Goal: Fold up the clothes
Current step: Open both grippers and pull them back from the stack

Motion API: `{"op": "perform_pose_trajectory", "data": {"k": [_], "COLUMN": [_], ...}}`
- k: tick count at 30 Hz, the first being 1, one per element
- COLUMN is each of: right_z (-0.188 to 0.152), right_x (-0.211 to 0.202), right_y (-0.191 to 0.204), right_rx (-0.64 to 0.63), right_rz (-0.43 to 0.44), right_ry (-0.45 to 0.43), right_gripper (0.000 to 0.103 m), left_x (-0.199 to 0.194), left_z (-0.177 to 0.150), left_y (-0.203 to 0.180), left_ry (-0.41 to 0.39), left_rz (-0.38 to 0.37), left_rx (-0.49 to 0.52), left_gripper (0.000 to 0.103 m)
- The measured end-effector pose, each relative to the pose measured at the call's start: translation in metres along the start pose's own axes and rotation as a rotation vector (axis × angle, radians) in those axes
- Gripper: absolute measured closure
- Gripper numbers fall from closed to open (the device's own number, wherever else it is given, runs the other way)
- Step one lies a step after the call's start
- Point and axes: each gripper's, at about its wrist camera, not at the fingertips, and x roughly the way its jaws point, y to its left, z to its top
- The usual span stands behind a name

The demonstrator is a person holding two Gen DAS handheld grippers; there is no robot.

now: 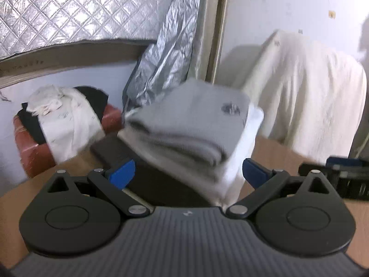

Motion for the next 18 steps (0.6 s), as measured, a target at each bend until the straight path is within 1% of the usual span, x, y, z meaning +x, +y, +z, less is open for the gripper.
{"op": "perform_pose_trajectory", "data": {"k": [2, 5, 8, 9, 13, 15, 18], "right_z": [-0.008, -0.023, -0.041, -0.047, -0.066, -0.075, -0.091], "right_x": [-0.008, -0.026, -0.046, -0.054, -0.079, -0.092, -0.105], "right_y": [-0.003, -0.001, 0.004, 0.006, 0.013, 0.015, 0.015], "right_rx": [0.04, 0.068, 0.059, 0.054, 0.061, 0.086, 0.149], "right_rz": [-0.001, -0.021, -0.045, -0.055, -0.051, -0.039, -0.018], "right_ry": [0.005, 0.004, -0.033, -0.049, -0.062, -0.075, -0.082], "right_gripper": [0.022, 0.022, 0.018, 0.016, 0.015, 0.014, 0.012], "left_x": [-0.008, -0.021, -0.039, -0.046, -0.082, -0.097, -0.111], "left_z": [-0.013, -0.035, -0.047, -0.05, -0.059, -0.066, -0.074], "left_y": [-0.005, -0.011, -0.014, -0.016, -0.021, -0.021, -0.015], "left_ry": [0.011, 0.043, 0.058, 0.063, 0.066, 0.079, 0.105], "left_rz": [0.004, -0.012, -0.045, -0.041, -0.014, 0.012, 0.038], "left_rx": [0.024, -0.007, -0.05, -0.054, -0.045, -0.027, -0.03], "left_gripper": [0.001, 0.001, 0.001, 0.001, 0.0, 0.0, 0.0]}}
